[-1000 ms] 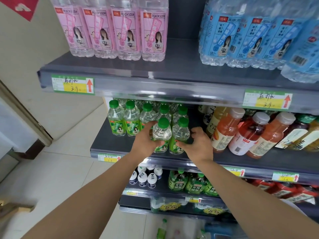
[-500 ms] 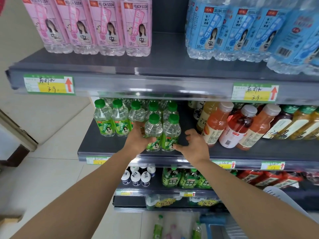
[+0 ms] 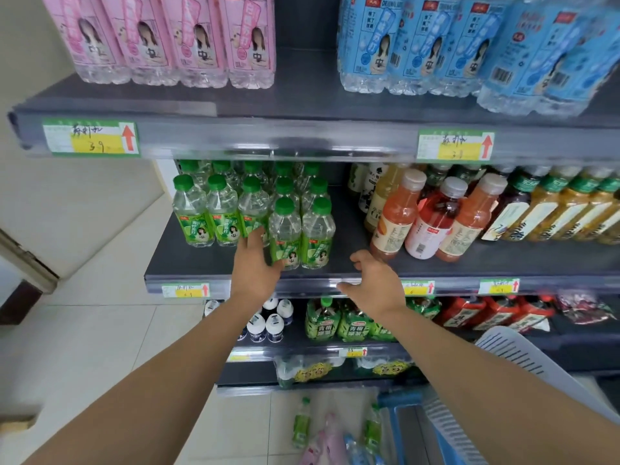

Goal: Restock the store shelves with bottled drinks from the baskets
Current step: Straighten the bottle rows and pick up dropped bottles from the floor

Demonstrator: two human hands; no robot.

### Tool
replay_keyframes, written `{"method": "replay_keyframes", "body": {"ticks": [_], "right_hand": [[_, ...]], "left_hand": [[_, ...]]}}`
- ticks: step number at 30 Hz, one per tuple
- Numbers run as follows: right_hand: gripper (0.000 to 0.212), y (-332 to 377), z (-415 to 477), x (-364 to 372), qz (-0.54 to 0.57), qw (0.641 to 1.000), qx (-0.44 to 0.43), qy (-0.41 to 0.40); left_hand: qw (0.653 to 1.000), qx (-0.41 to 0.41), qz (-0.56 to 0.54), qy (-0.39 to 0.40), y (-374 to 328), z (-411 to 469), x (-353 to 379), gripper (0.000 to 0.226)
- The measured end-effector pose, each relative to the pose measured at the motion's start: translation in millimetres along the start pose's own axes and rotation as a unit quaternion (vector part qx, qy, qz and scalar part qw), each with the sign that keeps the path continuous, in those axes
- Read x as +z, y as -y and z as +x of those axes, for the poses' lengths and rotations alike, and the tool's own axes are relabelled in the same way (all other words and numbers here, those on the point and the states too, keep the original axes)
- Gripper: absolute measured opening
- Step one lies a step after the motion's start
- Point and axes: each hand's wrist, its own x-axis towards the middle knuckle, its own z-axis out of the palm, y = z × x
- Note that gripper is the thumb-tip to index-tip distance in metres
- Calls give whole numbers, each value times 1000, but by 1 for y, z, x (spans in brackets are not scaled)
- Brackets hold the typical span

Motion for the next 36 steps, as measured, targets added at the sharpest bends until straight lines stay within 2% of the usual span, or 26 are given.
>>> {"method": "replay_keyframes", "body": {"ticks": [2,5,9,15,20,25,36], "right_hand": [[56,-10,-15,2,-35,999,-11,12],[55,-31,-42,10,-74,997,-9,38],[57,-69,-84,39,-107,990,-3,91],[56,-118,-139,94,-133,976,57,165],[47,-151,-165,147,-124,967,98,197],[30,-189,-185,223,-127,957,120,233],[37,-311,-189,430,-127,943,125,281]], "left_hand": [[999,27,18,-8,7,-25,6,61],[996,28,75,35,25,-63,24,51],[980,7,160,114,58,-121,60,53],[949,-19,236,208,110,-190,112,49],[929,-30,254,269,153,-218,152,50],[914,-9,270,302,207,-236,203,45],[884,-19,310,350,383,-263,371,51]]}}
